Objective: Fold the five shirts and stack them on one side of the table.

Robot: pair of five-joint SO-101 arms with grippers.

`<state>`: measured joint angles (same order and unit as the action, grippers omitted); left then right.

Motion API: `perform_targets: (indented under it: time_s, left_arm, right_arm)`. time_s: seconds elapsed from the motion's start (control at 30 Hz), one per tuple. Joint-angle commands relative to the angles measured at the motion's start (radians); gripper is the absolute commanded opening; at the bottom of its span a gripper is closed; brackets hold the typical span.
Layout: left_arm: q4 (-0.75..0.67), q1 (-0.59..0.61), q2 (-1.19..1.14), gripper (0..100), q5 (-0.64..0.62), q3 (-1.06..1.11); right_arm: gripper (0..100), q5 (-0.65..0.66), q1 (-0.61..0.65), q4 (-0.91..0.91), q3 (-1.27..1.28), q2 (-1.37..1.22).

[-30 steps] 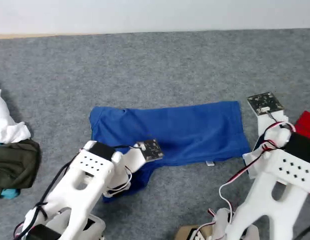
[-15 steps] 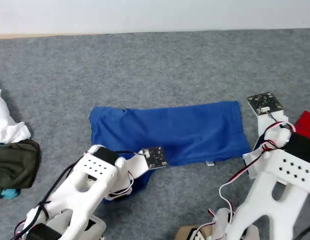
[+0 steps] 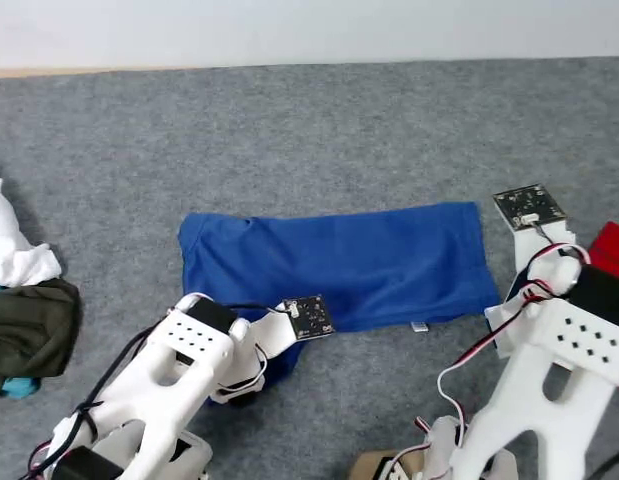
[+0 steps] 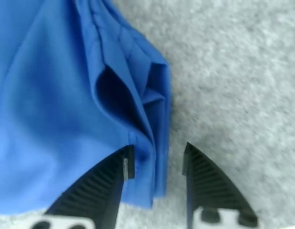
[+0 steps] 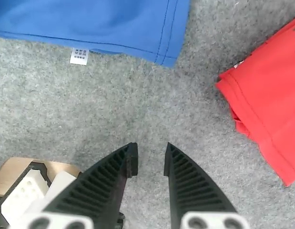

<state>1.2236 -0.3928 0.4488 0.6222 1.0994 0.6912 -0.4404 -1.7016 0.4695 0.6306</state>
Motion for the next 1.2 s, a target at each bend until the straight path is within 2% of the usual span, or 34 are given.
perform_targets:
  time_s: [0.0, 0.1, 0.47, 0.6, 0.87, 1.0, 1.17]
  left_arm:
    - [-0.051, 0.026, 0.000, 18, -0.020, 0.015]
    - [-0.060, 0.055, 0.000, 17, -0.029, 0.018]
    - [-0.058, 0.052, 0.000, 0, -0.028, 0.018]
    - [-0.023, 0.051, 0.009, 0, -0.028, -0.008]
    - [0.224, 0.054, 0.008, 0, -0.028, -0.311]
    - [0.229, 0.058, 0.000, 0, -0.026, -0.421]
    - [0.132, 0.060, -0.002, 0, -0.002, -0.437]
  right_arm:
    - [10.4, 0.009, -0.010, 0.016, -0.009, 0.027]
    - [10.4, 0.009, -0.010, 0.016, -0.009, 0.027]
    - [10.4, 0.008, -0.010, 0.016, -0.009, 0.028]
    - [10.3, 0.008, -0.010, 0.016, -0.009, 0.028]
    - [10.2, 0.005, -0.010, 0.013, -0.009, 0.028]
    - [10.2, 0.005, -0.010, 0.012, -0.009, 0.028]
    - [10.2, 0.005, -0.010, 0.012, -0.009, 0.028]
